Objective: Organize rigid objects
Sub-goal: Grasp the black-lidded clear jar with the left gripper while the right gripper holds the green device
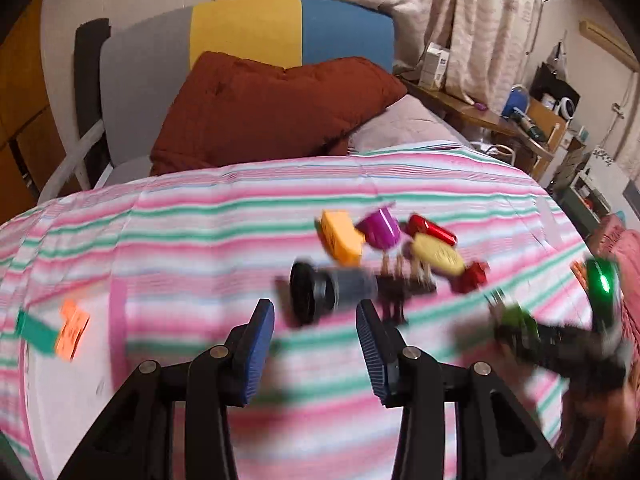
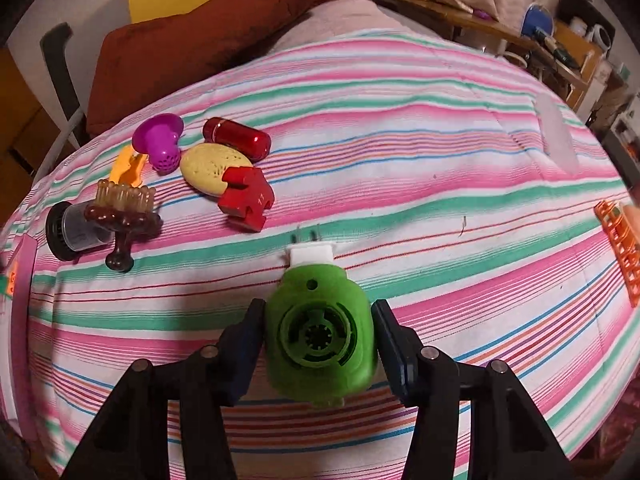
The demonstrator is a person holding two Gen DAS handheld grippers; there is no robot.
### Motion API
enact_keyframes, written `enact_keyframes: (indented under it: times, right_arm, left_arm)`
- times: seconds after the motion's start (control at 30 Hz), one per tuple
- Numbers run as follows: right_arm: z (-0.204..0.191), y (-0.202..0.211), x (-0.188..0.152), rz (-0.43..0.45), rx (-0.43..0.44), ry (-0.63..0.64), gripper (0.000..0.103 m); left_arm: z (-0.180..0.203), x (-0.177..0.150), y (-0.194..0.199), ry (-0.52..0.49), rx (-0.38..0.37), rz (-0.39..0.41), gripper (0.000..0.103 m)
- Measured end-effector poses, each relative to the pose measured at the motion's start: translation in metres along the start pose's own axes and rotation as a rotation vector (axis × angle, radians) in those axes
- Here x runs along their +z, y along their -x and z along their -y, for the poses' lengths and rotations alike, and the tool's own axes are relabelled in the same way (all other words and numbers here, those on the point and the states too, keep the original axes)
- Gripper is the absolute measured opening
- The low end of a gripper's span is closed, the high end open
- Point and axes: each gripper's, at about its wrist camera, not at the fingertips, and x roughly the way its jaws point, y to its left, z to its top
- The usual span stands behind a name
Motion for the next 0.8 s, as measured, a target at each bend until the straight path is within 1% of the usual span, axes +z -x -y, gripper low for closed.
enact_keyframes:
  times: [0.03,0.1,0.17,0.23,0.3,0.4,0.47,0.6,0.7,0.77,0.8]
  right_arm:
    - [0.001,-0.003,0.0,-0.01,0.008,-0.011,0.054]
    - [-0.001,-0.003,0.0,-0.008,-0.002,0.007,0.053]
    - [-0.004,-0.003,-0.001,-0.008,-0.017,0.024,0.053]
    - [-0.006,-0.003,-0.001,-0.008,-0.025,0.039,0.053]
    - [-0.005,-0.003,-0.001,-0.011,-0.021,0.035,0.053]
    - [-0.004,-0.001,-0.002,-0.013,-0.017,0.03,0.053]
    - [-0.004,-0.002,-0.001,-0.013,-0.018,0.031,0.053]
    - [-0.005,-0.003,0.0,-0.012,-0.017,0.03,0.053]
    - [-0.005,-0.004,0.001,-0.012,-0.018,0.032,0.053]
    - [-0.005,-0.004,0.001,-0.011,-0.018,0.032,0.053]
    - [-0.005,-0.004,0.001,-0.011,-0.019,0.033,0.053]
  left_arm:
    - [0.003,0.01,-0.012,-0.001,0.019,-0.013,0.043]
    - [0.007,0.02,-0.033,-0.015,0.036,-0.047,0.043]
    - [0.008,0.024,-0.051,-0.031,0.071,-0.08,0.043]
    - [0.002,0.025,-0.065,-0.028,0.077,-0.112,0.043]
    - [-0.015,0.023,-0.064,0.045,0.016,-0.104,0.043]
    - [-0.048,0.018,-0.061,0.191,-0.021,-0.109,0.043]
    - [-0.066,0.012,-0.058,0.254,-0.036,-0.105,0.043]
    - [-0.093,-0.001,-0.047,0.333,-0.033,-0.085,0.043]
    - [-0.113,-0.018,-0.042,0.436,-0.029,-0.098,0.042]
    - [-0.118,-0.032,-0.033,0.467,-0.045,-0.096,0.042]
    - [-0.119,-0.038,-0.029,0.464,-0.047,-0.093,0.042]
